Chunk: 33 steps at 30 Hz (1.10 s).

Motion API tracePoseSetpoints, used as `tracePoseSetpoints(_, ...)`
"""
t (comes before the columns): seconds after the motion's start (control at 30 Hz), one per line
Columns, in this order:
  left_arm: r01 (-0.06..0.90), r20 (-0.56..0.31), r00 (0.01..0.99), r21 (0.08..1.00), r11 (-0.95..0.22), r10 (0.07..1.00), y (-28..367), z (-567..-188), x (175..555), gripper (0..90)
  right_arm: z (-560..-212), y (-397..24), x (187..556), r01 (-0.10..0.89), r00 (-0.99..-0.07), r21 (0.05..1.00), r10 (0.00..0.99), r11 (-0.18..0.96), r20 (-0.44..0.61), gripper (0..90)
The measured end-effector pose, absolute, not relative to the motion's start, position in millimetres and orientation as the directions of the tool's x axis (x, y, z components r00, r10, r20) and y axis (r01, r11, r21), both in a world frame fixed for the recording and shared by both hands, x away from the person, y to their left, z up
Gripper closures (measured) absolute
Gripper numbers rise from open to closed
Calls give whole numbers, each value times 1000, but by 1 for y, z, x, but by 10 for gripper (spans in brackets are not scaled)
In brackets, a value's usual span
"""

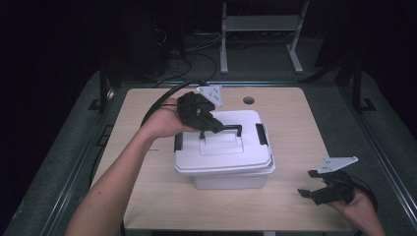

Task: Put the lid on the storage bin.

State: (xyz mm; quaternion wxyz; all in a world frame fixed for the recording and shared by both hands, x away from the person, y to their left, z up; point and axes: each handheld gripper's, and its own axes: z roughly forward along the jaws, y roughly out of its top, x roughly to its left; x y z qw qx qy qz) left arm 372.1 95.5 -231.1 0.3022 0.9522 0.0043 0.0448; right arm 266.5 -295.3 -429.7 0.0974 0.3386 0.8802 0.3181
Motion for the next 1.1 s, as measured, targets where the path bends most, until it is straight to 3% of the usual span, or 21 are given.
tracePoseSetpoints(1.1, -32, 68, 998, 543, -839, 6, 67, -275, 389, 843, -431, -296, 264, 541, -748, 624, 662, 564, 51, 200)
